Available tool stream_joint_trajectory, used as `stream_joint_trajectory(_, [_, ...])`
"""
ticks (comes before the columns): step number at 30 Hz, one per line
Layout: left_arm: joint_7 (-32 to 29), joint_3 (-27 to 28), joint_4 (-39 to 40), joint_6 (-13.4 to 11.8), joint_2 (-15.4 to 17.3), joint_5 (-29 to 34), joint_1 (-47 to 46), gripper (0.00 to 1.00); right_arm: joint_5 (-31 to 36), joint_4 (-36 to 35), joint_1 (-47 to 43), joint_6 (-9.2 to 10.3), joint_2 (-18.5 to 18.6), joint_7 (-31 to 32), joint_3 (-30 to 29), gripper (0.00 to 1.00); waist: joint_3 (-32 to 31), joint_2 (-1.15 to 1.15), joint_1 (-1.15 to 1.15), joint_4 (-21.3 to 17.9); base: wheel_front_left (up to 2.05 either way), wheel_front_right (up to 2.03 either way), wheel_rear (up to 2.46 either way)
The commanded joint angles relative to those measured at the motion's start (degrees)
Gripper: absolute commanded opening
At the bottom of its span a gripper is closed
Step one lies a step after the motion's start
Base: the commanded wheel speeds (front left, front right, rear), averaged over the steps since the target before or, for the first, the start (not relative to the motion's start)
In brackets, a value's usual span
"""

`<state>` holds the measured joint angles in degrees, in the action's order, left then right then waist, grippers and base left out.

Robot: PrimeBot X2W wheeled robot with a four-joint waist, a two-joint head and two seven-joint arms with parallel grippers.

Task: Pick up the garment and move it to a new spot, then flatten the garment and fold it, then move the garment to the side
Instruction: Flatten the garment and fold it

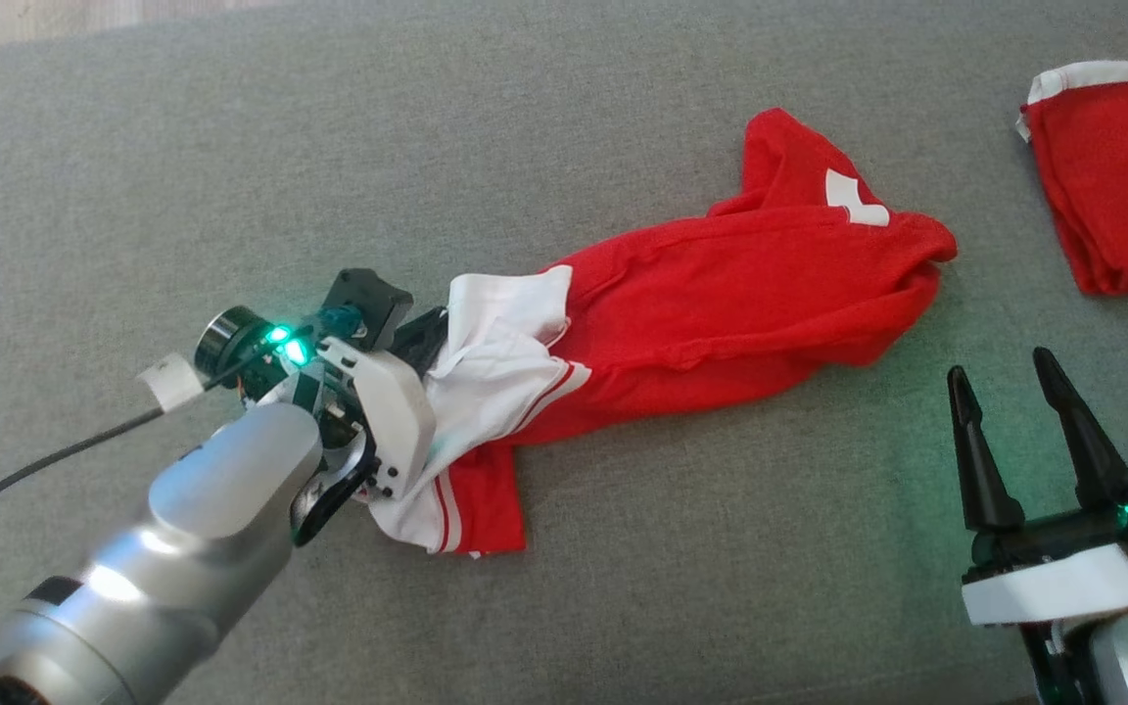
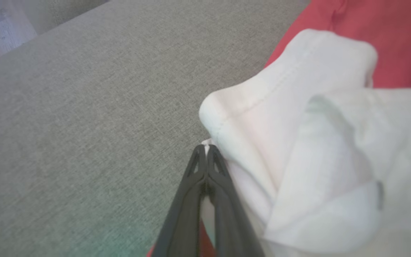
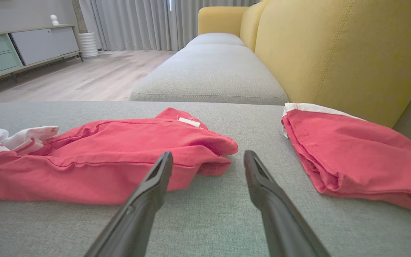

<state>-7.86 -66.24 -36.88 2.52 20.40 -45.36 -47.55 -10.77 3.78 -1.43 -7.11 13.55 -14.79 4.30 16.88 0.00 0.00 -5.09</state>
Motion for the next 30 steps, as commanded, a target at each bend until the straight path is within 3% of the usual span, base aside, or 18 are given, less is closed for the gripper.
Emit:
stream_joint_trajectory(1, [0.50,1.11,-0.30,0.05,1.29,0.52,-0.49,0.00,-0.21,-1.69,0.94,-0.37,1.31,-0.21,0.59,1.00,-0.46,0.00,0.00,0.23,0.00,0.00,0.00])
stream_joint_trajectory(6, [4.29,2.06,-0.86,0.31,2.02,1.49,-2.71,0.00,0.13,-1.77,0.48,-0.37,1.01,-0.21,0.39,1.00,-2.18,0.00,0.00,0.96,0.00,0.00,0.00])
stream_joint_trajectory(13, [6.24,3.33,-0.28,-0.53,5.67,3.77,-8.07,0.00,-1.32,0.49,1.01,-0.37,1.85,-0.21,1.68,1.00,-4.51,0.00,0.00,2.14,0.00,0.00,0.00])
stream_joint_trajectory(19, [7.42,4.33,0.85,-1.76,8.71,5.83,-12.60,0.00,-4.76,7.44,4.86,-0.37,5.17,-0.21,2.97,1.00,-4.73,0.00,0.00,3.34,0.00,0.00,0.00])
stream_joint_trajectory(25, [7.38,4.57,1.82,-2.89,9.97,6.81,-14.62,0.00,-12.77,16.35,11.91,-0.37,9.45,-0.09,5.31,1.00,-3.81,0.00,0.00,4.66,0.00,0.00,0.00])
stream_joint_trajectory(30, [6.95,4.12,2.27,-3.42,10.20,7.54,-15.33,0.00,-19.09,22.49,18.00,-0.37,13.36,4.00,8.88,1.00,-2.76,0.00,0.00,5.62,0.00,0.00,0.00])
